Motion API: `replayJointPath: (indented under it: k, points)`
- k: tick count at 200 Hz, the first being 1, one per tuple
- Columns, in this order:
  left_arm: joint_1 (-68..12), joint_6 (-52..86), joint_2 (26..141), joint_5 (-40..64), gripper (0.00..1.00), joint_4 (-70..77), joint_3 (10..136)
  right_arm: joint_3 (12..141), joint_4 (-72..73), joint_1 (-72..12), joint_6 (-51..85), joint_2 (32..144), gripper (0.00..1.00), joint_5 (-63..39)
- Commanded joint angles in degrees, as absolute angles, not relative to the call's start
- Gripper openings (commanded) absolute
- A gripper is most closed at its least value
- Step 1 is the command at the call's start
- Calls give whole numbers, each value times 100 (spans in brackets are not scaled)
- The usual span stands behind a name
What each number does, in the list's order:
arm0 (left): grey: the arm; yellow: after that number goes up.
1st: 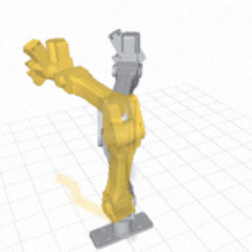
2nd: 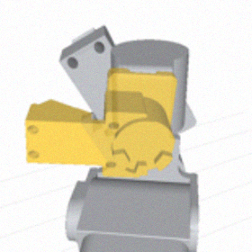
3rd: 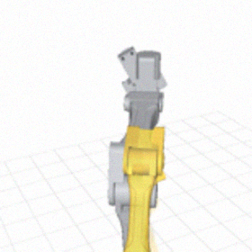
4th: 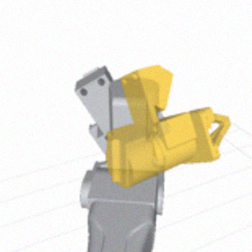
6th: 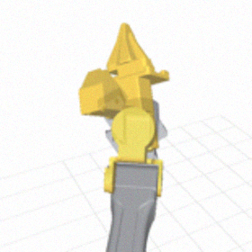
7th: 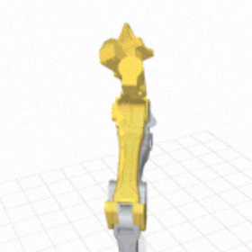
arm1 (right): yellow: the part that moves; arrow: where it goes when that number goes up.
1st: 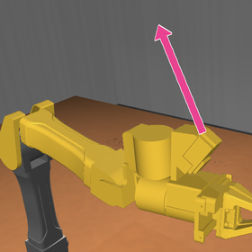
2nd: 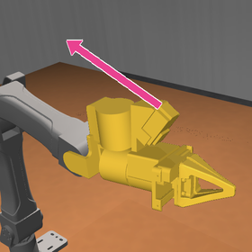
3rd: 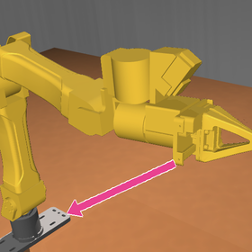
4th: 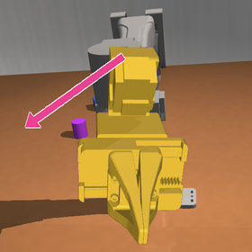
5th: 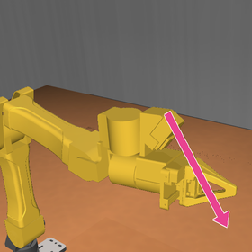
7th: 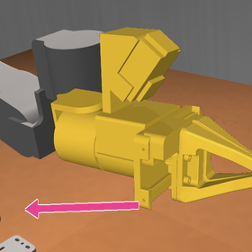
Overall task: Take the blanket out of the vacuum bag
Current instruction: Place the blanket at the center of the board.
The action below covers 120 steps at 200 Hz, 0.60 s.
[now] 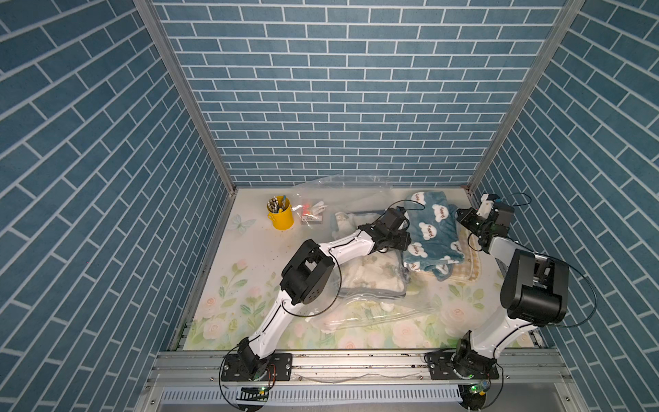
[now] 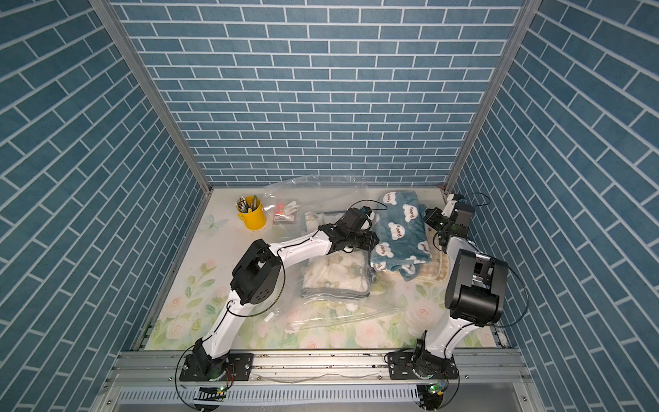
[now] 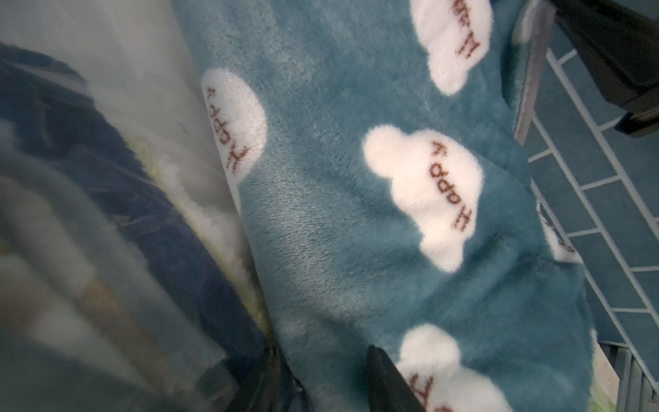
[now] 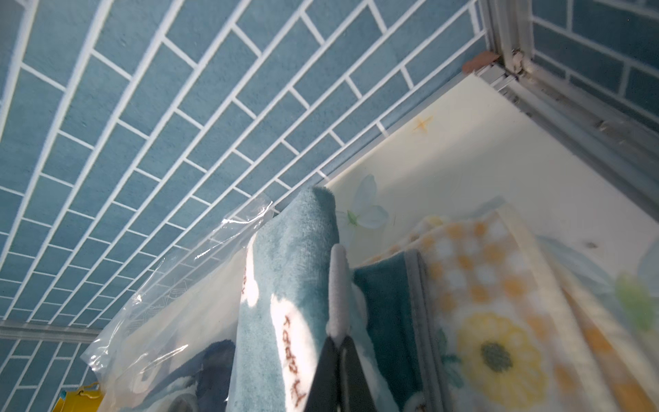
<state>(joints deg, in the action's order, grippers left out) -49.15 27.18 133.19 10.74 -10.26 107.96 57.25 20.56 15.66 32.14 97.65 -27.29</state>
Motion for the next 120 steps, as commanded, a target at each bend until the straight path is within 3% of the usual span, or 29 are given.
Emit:
replayJointPath:
  k: [1, 120]
  points:
    - [-4843, 2636, 13063, 932, 45, -1110, 10684, 5720, 2019, 1679, 3287, 9487, 0, -2516]
    - [-4922, 2503, 12963, 843, 44, -1213, 10723, 5929, 1759, 2095, 3217, 9253, 0, -2387]
